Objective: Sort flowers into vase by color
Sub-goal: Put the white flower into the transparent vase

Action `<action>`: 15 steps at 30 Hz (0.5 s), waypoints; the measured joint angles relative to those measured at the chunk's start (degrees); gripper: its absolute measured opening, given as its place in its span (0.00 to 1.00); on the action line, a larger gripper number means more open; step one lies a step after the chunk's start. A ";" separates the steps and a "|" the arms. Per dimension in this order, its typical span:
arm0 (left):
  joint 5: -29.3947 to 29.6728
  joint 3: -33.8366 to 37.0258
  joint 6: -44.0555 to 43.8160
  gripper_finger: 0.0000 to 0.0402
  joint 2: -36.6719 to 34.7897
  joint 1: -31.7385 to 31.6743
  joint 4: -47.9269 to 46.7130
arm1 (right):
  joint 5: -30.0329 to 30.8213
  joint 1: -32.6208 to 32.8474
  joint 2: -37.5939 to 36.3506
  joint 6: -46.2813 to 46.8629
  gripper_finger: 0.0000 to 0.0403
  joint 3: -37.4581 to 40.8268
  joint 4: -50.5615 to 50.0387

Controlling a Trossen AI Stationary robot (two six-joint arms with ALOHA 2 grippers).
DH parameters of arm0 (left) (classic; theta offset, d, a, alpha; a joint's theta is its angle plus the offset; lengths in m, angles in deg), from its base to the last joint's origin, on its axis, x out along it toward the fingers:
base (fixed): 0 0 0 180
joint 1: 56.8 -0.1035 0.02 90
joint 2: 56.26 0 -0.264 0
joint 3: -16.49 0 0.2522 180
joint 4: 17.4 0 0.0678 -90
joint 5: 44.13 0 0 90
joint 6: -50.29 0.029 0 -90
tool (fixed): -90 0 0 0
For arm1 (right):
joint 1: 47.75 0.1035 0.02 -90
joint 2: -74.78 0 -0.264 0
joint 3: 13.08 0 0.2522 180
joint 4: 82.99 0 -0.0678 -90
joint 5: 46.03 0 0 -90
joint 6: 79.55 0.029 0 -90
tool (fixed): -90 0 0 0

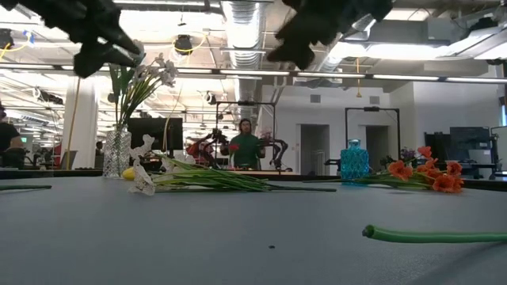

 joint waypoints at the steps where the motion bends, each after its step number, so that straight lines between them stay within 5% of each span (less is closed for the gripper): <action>1: 2.54 0.00 -0.36 0.31 0.91 2.99 1.76 | 1.52 0.24 0.00 -0.91 0.63 0.00 -1.49; 5: 11.03 -0.04 0.68 0.31 6.57 14.21 8.29 | 6.04 0.95 -0.04 -4.03 0.63 2.11 -3.15; 15: 26.17 0.00 5.36 0.31 22.99 31.79 17.72 | 8.21 -1.05 0.04 -3.34 0.63 20.55 21.75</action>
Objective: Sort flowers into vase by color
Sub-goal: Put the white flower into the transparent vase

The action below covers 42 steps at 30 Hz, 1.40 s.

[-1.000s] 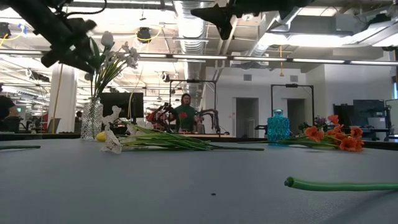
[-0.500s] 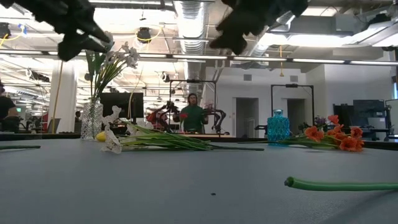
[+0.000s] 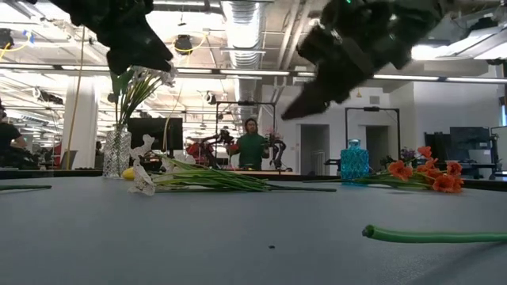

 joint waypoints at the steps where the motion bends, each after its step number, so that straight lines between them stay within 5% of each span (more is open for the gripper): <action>1: 0.47 0.00 0.00 0.31 1.35 0.73 0.99 | 0.01 0.01 0.10 -0.31 0.63 1.37 1.09; 15: -0.22 0.02 -1.56 0.31 8.90 2.99 5.56 | -0.28 -0.63 20.03 4.42 0.60 0.30 8.94; 22: 1.52 0.00 -2.56 0.31 6.06 3.27 5.15 | 0.48 -0.48 22.26 8.48 0.33 -0.11 6.80; 27: 2.15 0.01 -2.29 0.31 3.88 3.27 3.20 | -3.24 -0.14 18.45 10.80 0.06 0.11 4.80; 32: 4.12 0.02 -1.42 0.31 0.47 3.27 3.70 | -12.47 -1.23 8.72 14.60 0.10 -1.21 4.94; 42: 10.93 0.00 3.34 0.31 -6.12 3.25 3.33 | -13.27 -3.18 -11.17 14.29 0.04 -2.19 11.77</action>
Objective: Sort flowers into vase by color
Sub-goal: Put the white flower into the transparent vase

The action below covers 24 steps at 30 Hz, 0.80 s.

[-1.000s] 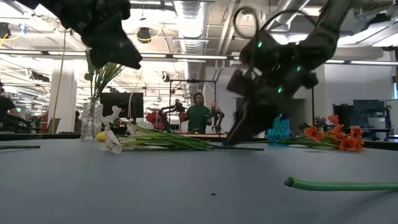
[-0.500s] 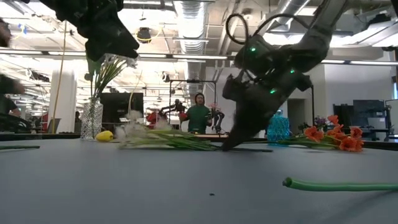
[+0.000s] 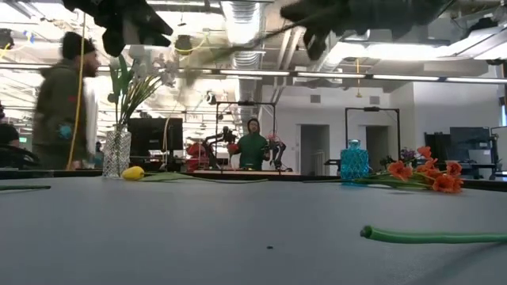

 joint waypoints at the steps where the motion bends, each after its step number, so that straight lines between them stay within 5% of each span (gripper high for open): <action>1: 0.15 0.00 0.20 0.31 -0.36 -0.02 0.00 | 0.17 -0.28 -1.14 -0.04 0.04 0.04 0.32; 7: 1.45 0.02 0.33 0.31 -1.24 0.00 -0.08 | 0.38 -0.88 -5.01 0.37 0.05 0.04 5.75; 11: 1.22 0.01 -0.98 0.31 -1.06 0.00 -0.03 | 2.67 -0.23 -4.08 1.74 0.05 0.06 -0.53; 24: -0.72 0.02 -2.77 0.31 -1.09 0.00 -0.04 | 9.08 5.73 16.81 18.01 0.20 -5.18 -6.85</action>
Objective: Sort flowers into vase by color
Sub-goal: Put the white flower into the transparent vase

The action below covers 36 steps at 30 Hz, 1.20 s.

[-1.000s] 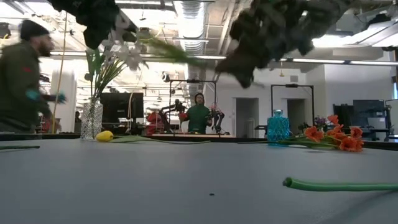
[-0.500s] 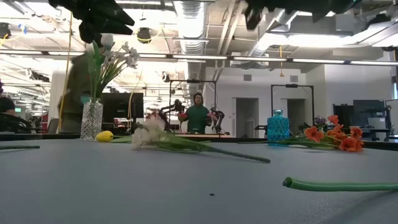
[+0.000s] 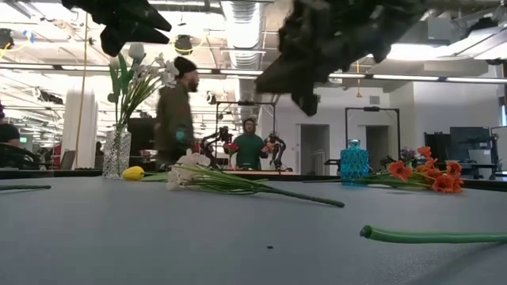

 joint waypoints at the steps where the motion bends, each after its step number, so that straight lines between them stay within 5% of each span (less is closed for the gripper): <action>1: -0.50 0.00 0.36 0.31 -0.02 0.00 0.02 | 0.01 0.31 1.69 0.74 0.22 -1.55 -1.51; 9: -7.20 0.00 4.18 0.31 -0.02 0.00 0.00 | 0.01 3.42 13.00 -2.18 0.39 -18.47 -27.92; 15: -11.12 0.00 9.03 0.31 -0.02 -0.02 0.03 | 5.24 6.35 21.07 4.21 0.41 -29.32 -40.59; 30: -21.26 0.00 12.57 0.31 -0.02 -0.02 -2.25 | 12.98 12.17 32.21 23.06 0.34 -34.40 -45.36; 36: -21.21 0.00 12.57 0.31 -0.04 -0.02 -2.34 | 18.81 13.98 31.16 24.27 0.15 -34.19 -46.23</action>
